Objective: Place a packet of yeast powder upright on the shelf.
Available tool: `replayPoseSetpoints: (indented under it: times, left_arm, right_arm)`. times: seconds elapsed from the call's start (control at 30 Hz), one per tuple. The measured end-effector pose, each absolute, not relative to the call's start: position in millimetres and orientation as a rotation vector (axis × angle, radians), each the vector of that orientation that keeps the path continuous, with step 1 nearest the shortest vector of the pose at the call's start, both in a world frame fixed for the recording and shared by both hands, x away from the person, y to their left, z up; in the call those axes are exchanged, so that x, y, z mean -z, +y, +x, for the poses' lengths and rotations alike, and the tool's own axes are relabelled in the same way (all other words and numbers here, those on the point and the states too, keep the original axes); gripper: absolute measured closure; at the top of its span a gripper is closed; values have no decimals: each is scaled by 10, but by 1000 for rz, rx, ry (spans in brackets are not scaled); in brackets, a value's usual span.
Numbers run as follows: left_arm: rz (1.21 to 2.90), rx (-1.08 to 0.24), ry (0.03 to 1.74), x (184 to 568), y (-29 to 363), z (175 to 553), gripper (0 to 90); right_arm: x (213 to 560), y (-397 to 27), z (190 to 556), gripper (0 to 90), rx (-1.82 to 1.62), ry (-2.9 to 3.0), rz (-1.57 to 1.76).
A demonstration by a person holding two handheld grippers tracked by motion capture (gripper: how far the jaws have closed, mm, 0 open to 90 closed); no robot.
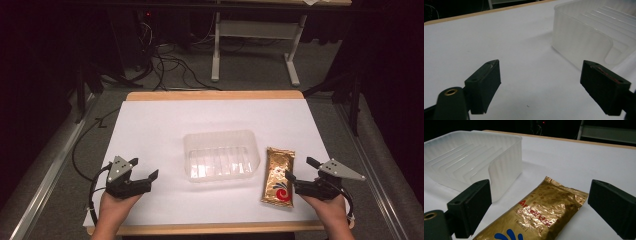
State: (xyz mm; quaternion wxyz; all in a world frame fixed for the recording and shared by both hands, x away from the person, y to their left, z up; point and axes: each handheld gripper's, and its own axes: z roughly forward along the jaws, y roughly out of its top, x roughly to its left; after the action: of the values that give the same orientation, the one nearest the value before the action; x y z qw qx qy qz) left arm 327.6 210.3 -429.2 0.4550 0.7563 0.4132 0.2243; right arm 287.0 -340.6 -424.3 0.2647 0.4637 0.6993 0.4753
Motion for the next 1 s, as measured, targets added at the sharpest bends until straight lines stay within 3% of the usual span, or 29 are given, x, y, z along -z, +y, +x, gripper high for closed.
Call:
replayPoseSetpoints:
  times: [0.37, 0.67, 0.77, 0.8, 0.83, 0.87, 0.9, 0.93, 0.97, 1.0]
  left_arm:
    - [1855, -545, 1042, 4293, 2046, 3333, 142]
    - [1859, -536, 1003, 4288, 1987, 3347, 195]
    - [1849, -512, 1005, 4268, 1993, 3373, 241]
    - [1837, -501, 1011, 4257, 2010, 3386, 260]
    - [1836, -503, 1019, 4255, 2018, 3392, 273]
    - [1836, -503, 1019, 4255, 2018, 3392, 285]
    - [1837, -504, 1022, 4254, 2023, 3396, 294]
    - [1833, -501, 1025, 4255, 2026, 3401, 294]
    - [1832, -504, 1023, 4255, 2022, 3409, 319]
    - [1836, -515, 1023, 4255, 2012, 3411, 323]
  right_arm:
    - [4269, -3482, 2818, 95, -1294, 1884, 1263]
    - [4274, -3530, 2767, 70, -1274, 1880, 1306]
    - [4301, -3540, 2756, 145, -1262, 1883, 1318]
    - [4315, -3555, 2740, 274, -1253, 1881, 1317]
    - [4321, -3563, 2734, 342, -1258, 1878, 1317]
    - [4321, -3563, 2734, 342, -1258, 1878, 1317]
    - [4349, -3577, 2727, 425, -1259, 1886, 1330]
    - [4349, -3577, 2727, 425, -1259, 1886, 1330]
    - [4393, -3584, 2729, 524, -1249, 1911, 1354]
    - [4411, -3583, 2731, 533, -1236, 1920, 1360]
